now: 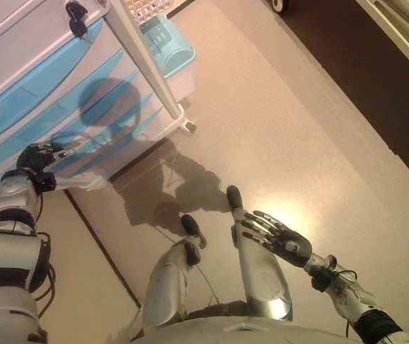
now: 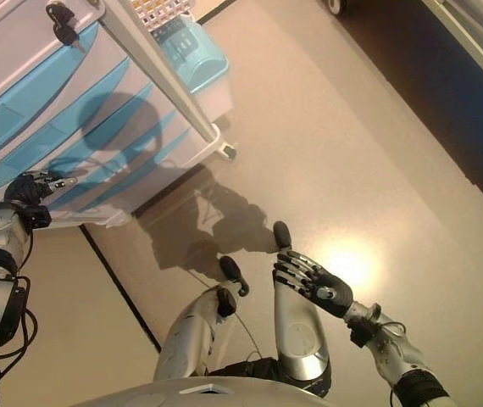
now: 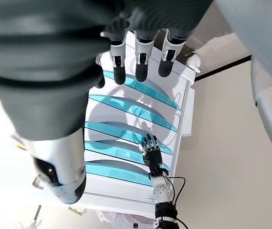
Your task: Open the drawer and pick up the medicine
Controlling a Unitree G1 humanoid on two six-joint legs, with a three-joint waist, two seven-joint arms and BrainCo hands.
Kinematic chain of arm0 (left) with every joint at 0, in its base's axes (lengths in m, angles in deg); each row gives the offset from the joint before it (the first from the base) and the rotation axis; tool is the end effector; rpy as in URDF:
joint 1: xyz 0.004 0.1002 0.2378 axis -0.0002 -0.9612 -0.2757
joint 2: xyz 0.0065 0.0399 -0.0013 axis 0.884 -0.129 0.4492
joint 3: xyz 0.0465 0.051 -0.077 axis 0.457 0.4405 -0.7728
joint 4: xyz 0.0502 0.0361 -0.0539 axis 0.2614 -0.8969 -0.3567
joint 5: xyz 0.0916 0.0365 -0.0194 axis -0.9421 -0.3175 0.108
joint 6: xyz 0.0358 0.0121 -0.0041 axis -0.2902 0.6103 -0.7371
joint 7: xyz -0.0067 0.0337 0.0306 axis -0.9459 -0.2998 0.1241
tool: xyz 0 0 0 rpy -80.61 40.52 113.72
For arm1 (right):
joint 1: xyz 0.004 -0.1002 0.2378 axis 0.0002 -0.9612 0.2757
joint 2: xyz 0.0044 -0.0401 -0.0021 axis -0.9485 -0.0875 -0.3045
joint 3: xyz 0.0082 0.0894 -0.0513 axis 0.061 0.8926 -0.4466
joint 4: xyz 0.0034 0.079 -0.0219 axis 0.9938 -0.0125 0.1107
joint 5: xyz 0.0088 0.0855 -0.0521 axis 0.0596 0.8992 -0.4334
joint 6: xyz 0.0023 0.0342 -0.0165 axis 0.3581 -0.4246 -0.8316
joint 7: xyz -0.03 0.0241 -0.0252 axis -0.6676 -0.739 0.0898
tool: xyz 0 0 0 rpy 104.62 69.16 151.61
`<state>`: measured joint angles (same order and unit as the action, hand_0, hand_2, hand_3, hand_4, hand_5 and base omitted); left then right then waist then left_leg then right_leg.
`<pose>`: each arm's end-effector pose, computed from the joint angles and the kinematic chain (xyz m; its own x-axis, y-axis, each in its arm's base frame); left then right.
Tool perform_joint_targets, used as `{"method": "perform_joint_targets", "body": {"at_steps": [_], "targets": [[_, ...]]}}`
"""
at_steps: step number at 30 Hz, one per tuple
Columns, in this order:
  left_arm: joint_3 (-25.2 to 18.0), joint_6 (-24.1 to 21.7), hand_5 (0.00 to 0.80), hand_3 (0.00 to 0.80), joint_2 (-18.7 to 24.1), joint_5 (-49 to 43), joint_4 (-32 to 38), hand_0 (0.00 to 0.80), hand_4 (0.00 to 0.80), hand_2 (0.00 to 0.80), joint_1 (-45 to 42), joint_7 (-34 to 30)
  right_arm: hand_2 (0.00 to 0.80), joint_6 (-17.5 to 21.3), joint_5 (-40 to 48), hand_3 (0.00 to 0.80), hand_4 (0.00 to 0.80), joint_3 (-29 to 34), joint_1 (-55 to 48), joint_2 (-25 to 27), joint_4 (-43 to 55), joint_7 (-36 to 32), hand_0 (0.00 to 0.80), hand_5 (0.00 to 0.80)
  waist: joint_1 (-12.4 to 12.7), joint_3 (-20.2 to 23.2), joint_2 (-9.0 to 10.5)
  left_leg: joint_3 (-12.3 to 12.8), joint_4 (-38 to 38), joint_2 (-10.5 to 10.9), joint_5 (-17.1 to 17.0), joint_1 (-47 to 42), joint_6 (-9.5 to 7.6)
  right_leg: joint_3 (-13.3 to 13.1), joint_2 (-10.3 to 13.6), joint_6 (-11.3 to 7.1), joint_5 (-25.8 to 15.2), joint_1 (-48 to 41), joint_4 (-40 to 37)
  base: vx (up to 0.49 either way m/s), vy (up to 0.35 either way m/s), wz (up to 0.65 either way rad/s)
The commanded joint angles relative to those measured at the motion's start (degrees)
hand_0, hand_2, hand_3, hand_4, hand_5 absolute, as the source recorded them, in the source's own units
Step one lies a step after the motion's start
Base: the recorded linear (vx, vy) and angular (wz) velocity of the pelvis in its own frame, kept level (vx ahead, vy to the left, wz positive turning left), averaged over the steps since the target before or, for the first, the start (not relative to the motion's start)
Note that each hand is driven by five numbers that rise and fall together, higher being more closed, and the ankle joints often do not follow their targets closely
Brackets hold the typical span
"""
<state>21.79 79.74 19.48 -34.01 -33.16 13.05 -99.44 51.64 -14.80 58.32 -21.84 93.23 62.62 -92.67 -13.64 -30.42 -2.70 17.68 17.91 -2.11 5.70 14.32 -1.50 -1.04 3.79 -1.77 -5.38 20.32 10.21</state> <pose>0.2616 0.3745 0.1064 0.9240 0.3015 -0.2352 -0.2617 0.9471 0.1859 0.1552 -0.2410 -0.0337 0.6660 0.7460 -0.0053 -0.5741 0.5170 0.6349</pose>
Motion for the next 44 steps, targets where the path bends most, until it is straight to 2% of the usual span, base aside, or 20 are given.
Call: {"method": "perform_joint_targets", "body": {"at_steps": [1, 5, 6, 9, 14, 20, 25, 31, 37, 44], "targets": [[0.12, 1.31, 0.0, 0.0, 3.31, 4.15, 4.87, 0.0, 0.0, 0.0, -2.37, -7.3, 0.0, 2.61, 0.28, 0.0, 0.0, -1.64, 0.18, -2.13, 3.99, 6.0, 0.0, 0.0, 1.4, 0.63, 2.12, -1.85, 1.97, 1.89, 4.07, 0.7, -0.19, 3.23, 5.65, -5.54, 8.52, -0.19, 8.37, -0.03, -0.072, 0.05], [1.59, 4.1, 0.0, 0.0, -3.13, 7.09, 15.2, 0.0, 0.0, 0.0, -10.04, -12.63, 0.0, 2.65, -3.56, 0.0, 0.0, 0.43, 0.45, -2.88, 2.82, 13.6, 0.0, 0.0, 2.48, 0.66, 1.72, -3.13, -0.34, 2.56, 3.26, -1.55, 0.03, 4.31, 5.47, -5.11, 8.76, -2.85, 7.13, -0.043, -0.084, 0.06], [1.65, 4.83, 0.0, 0.0, -5.07, 7.33, 17.97, 0.0, 0.0, 0.0, -12.04, -13.38, 0.0, 2.48, -4.29, 0.0, 0.0, 0.83, 0.77, -3.24, 2.46, 14.73, 0.0, 0.0, 2.87, 0.67, 1.79, -2.96, -1.33, 2.59, 1.63, -1.59, -0.23, 4.62, 5.36, -4.57, 7.45, -3.09, 6.21, -0.087, -0.131, 0.11], [3.23, 7.24, 0.0, 0.0, -12.15, 10.05, 25.61, 0.0, 0.0, 0.0, -19.54, -14.89, 0.0, 2.54, -7.02, 0.0, 0.0, 0.94, 1.23, -4.64, 1.01, 19.25, 0.0, 0.0, 4.46, 1.9, 1.22, -4.89, -4.57, 2.93, 0.46, -3.89, 0.17, 5.96, 4.8, -4.05, 8.01, -5.98, 4.79, -0.02, -0.144, 0.07], [6.56, 6.79, 0.0, 0.0, -21.82, 9.26, 27.81, 0.0, 0.0, 0.0, -27.69, -17.54, 0.0, 2.02, -8.26, 0.0, 0.0, -0.22, 3.6, -7.08, -3.54, 24.24, 0.0, 0.0, 6.81, 4.82, 0.91, -7.47, -8.65, 3.17, -1.22, -7.09, 0.86, 8.63, 4.0, -3.13, 8.9, -10.61, 2.5, 0.021, -0.158, 0.15], [6.39, 10.91, 0.0, 0.0, -28.76, 14.47, 28.15, 0.0, 0.0, 0.0, -34.79, -18.1, 0.0, -0.56, -9.2, 0.0, 0.0, -0.74, 3.71, -9.94, -6.58, 25.94, 0.0, 0.0, 8.81, 8.95, 0.29, -9.57, -12.82, 2.81, -3.2, -10.47, 2.06, 11.15, 2.56, -2.17, 9.98, -15.31, 0.16, 0.044, -0.132, 0.17], [5.62, 11.09, 0.0, 0.0, -31.45, 18.49, 26.93, 0.0, 0.0, 0.0, -38.28, -18.05, 0.0, 0.32, -11.42, 0.0, 0.0, -2.0, 3.24, -12.17, -9.63, 26.45, 0.0, 0.0, 10.45, 12.24, 0.37, -10.75, -14.76, 2.4, -4.0, -12.42, 2.69, 13.38, 1.87, -1.46, 10.86, -18.52, -1.07, 0.036, -0.121, 0.14], [6.32, 9.38, 0.0, 0.0, -33.46, 18.05, 24.87, 0.0, 0.0, 0.0, -39.99, -16.72, 0.0, 3.32, -15.61, 0.0, 0.0, -3.05, 2.97, -13.69, -13.47, 29.67, 0.0, 0.0, 11.8, 15.7, 0.59, -11.91, -17.56, 1.72, -5.11, -14.71, 3.38, 15.33, 1.04, -1.11, 11.59, -21.71, -2.18, 0.036, -0.094, 0.17], [7.07, 9.08, 0.0, 0.0, -34.58, 18.32, 24.27, 0.0, 0.0, 0.0, -40.94, -14.82, 0.0, 4.2, -13.07, 0.0, 0.0, -2.08, 1.76, -15.03, -17.23, 30.48, 0.0, 0.0, 12.35, 18.23, 0.49, -12.46, -20.09, 1.34, -6.13, -16.42, 3.71, 16.38, 0.41, -1.06, 12.01, -23.8, -3.11, 0.001, -0.045, 0.09], [7.26, 12.27, 0.0, 0.0, -35.64, 20.06, 21.76, 0.0, 0.0, 0.0, -41.7, -16.27, 0.0, 4.78, -10.81, 0.0, 0.0, -0.81, 0.94, -16.54, -22.05, 27.78, 0.0, 0.0, 12.39, 19.82, 0.29, -12.23, -22.32, 0.8, -7.28, -17.47, 4.16, 17.3, -0.1, -1.18, 12.11, -25.52, -4.28, -0.017, -0.016, 0.08]]}}
